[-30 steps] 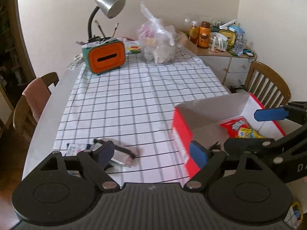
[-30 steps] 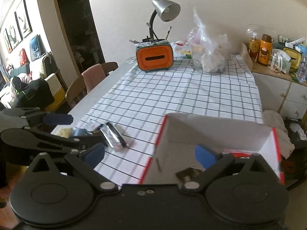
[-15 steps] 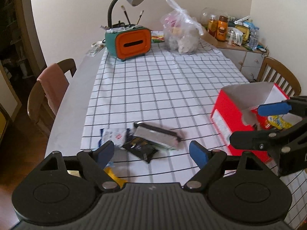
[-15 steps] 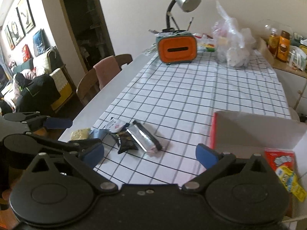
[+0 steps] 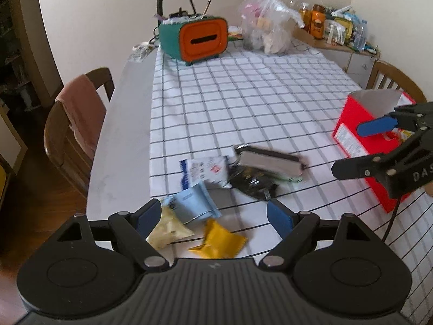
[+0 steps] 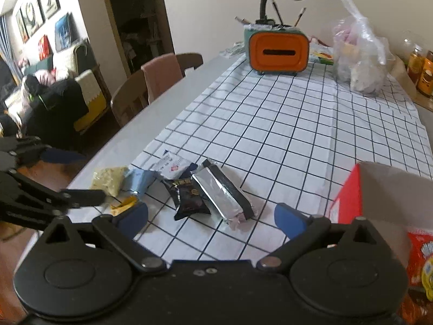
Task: Organize snacks
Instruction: 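Move both open grippers back over the remaining snack pile, then grasp the pale yellow crinkled bag with the left gripper while the right grasps the silver bar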
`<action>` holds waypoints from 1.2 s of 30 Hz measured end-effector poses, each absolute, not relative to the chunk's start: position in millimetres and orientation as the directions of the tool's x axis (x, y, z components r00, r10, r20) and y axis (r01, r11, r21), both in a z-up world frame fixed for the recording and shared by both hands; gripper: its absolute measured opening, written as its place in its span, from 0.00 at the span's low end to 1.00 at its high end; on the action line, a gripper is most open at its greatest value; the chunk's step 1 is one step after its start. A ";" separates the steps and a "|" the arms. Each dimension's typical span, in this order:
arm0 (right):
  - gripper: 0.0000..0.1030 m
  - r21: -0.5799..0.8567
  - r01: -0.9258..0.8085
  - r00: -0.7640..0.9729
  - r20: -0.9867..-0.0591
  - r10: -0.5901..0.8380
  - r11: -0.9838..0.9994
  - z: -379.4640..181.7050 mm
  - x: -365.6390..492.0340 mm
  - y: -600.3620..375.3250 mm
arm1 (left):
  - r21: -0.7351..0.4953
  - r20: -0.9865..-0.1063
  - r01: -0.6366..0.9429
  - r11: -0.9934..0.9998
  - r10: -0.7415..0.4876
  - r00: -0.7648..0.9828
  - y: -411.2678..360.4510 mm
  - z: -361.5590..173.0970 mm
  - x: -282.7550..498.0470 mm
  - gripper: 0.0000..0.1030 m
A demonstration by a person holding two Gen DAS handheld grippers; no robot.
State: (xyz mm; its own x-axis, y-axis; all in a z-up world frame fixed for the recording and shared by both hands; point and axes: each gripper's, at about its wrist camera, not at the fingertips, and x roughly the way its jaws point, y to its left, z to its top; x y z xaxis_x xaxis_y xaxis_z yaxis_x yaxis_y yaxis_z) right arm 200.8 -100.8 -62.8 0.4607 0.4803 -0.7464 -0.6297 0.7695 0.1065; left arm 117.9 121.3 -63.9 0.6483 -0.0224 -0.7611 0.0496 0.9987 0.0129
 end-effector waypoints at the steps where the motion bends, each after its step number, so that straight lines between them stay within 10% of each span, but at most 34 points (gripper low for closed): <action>1: 0.96 0.103 -0.631 0.454 -0.755 0.473 0.769 -66.7 204.1 -97.0 | 0.013 -0.765 0.051 0.999 -0.024 0.644 126.4 -66.0 118.7 0.83; 36: 0.63 -0.037 -0.709 0.395 -0.848 0.353 0.705 -154.8 274.3 -32.5 | -0.003 -0.872 0.174 0.985 -0.088 0.481 194.3 -143.2 168.1 0.82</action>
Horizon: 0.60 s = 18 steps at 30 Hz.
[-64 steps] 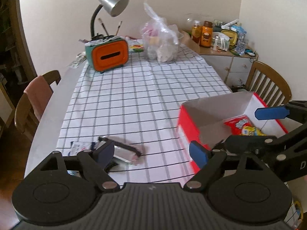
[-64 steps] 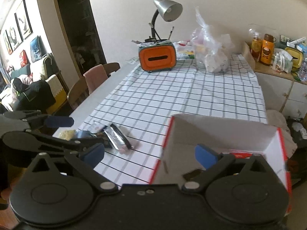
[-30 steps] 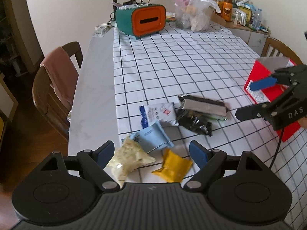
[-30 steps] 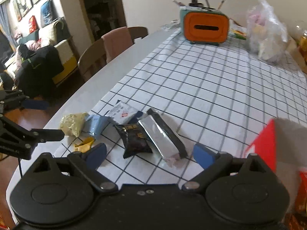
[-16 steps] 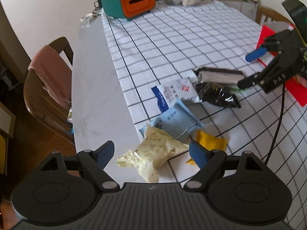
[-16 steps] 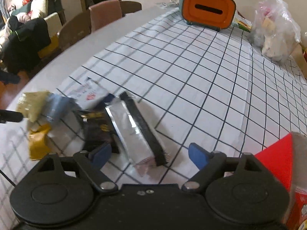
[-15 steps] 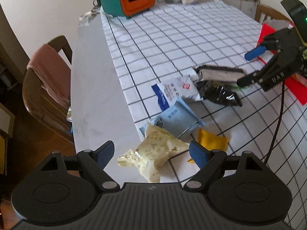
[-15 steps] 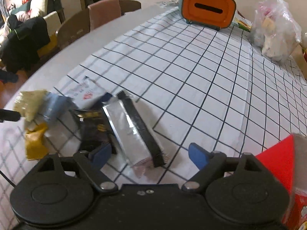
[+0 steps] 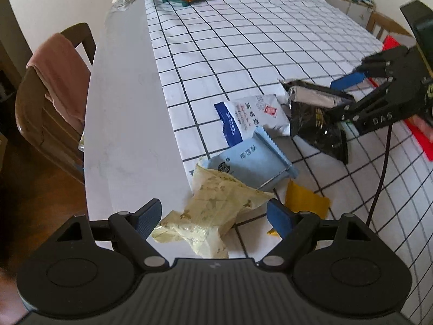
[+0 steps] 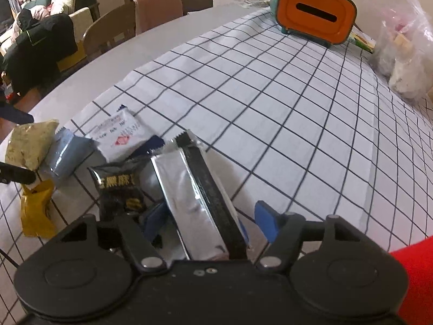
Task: Organize snacks
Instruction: 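Grasp the pale yellow crinkled bag with the left gripper while the right grasps the silver bar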
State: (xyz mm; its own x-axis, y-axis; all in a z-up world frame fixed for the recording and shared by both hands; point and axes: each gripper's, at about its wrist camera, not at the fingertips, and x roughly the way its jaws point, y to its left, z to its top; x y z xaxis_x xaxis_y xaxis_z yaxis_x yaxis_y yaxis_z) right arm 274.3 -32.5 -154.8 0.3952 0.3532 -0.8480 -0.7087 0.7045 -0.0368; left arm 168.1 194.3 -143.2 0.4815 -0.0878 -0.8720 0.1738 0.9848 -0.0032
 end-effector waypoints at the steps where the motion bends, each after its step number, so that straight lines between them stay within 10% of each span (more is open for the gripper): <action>1: 0.59 -0.031 -0.708 0.393 -0.847 0.357 0.705 -154.6 273.7 -32.2 | -0.004 -0.872 0.169 0.986 -0.087 0.482 194.0 -143.5 168.6 0.77; 18: 0.40 0.054 -0.620 0.410 -0.828 0.382 0.783 -143.5 258.4 -47.0 | -0.019 -0.877 0.059 0.998 -0.045 0.479 185.8 -143.2 163.9 0.35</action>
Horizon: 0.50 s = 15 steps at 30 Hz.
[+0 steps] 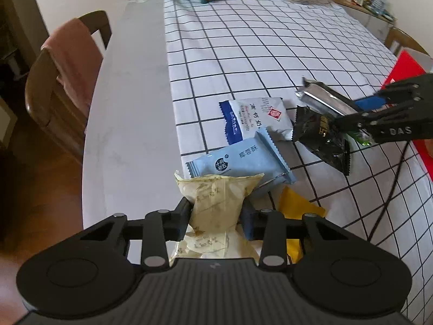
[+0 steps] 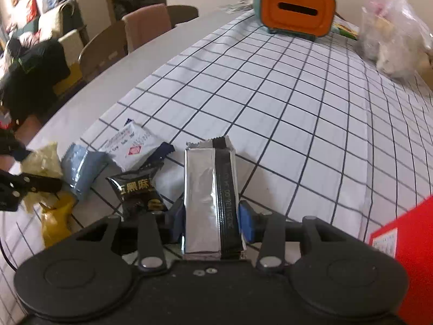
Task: Organize snacks
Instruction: 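Grasp the pale yellow crinkled bag with the left gripper while the right grasps the silver bar, then carry the pale yellow bag and silver bar over the red box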
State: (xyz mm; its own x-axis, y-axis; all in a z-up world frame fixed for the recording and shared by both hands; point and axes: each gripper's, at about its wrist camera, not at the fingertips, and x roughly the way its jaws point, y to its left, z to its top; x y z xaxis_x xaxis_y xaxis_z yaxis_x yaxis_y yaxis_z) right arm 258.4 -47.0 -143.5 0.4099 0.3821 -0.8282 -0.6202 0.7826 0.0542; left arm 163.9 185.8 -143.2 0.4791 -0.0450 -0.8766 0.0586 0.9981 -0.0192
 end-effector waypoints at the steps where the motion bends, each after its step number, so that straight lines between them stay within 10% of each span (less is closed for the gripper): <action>1: 0.40 0.058 -0.612 0.412 -0.828 0.381 0.789 -142.0 256.8 -48.5 | -0.021 -0.877 0.050 0.999 -0.043 0.479 186.0 -142.7 163.0 0.35; 15: 0.40 0.127 -0.569 0.433 -0.794 0.427 0.813 -100.0 214.2 -80.5 | -0.032 -0.868 -0.049 0.998 -0.004 0.496 177.9 -123.5 135.0 0.33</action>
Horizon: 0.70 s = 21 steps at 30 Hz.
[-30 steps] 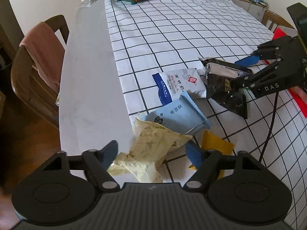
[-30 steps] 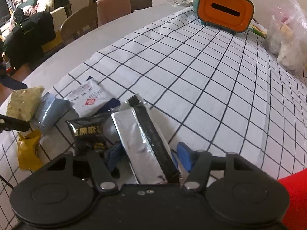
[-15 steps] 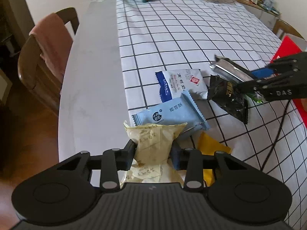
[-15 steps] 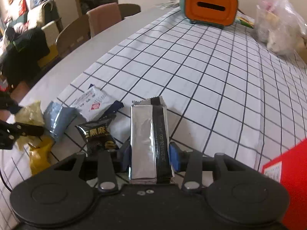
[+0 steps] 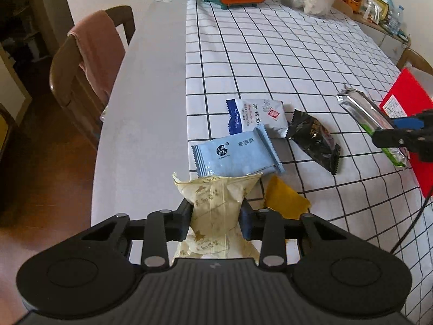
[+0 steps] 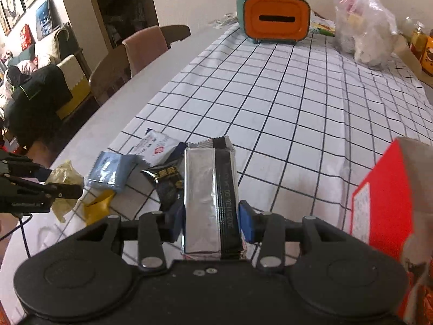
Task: Organize snacks
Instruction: 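Carry the pale yellow bag and silver bar over the red box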
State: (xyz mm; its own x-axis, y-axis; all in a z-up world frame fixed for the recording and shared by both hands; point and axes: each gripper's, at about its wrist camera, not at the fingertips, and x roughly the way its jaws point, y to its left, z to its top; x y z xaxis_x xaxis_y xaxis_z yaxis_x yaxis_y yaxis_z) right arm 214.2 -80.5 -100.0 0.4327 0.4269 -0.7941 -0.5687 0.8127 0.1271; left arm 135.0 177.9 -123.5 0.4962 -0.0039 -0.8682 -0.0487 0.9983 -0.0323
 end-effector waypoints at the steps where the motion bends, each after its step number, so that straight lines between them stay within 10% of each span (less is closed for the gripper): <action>1: 0.40 0.129 -0.567 0.436 -0.791 0.429 0.814 -96.8 211.1 -83.2 | -0.031 -0.868 -0.053 0.998 0.000 0.497 176.1 -120.9 133.1 0.33; 21: 0.40 0.120 -0.570 0.502 -0.732 0.460 0.813 -26.0 165.1 -168.3 | -0.038 -0.817 -0.044 0.998 -0.005 0.576 72.9 -33.9 112.6 0.33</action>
State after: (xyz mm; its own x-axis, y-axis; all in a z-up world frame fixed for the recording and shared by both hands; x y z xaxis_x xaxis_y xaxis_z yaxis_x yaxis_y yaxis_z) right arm 165.1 -168.3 -26.0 0.5019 0.4602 -0.7323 -0.5703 0.8127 0.1198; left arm 112.6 72.9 -33.9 0.5765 -0.0054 -0.8171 -0.0445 0.9983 -0.0380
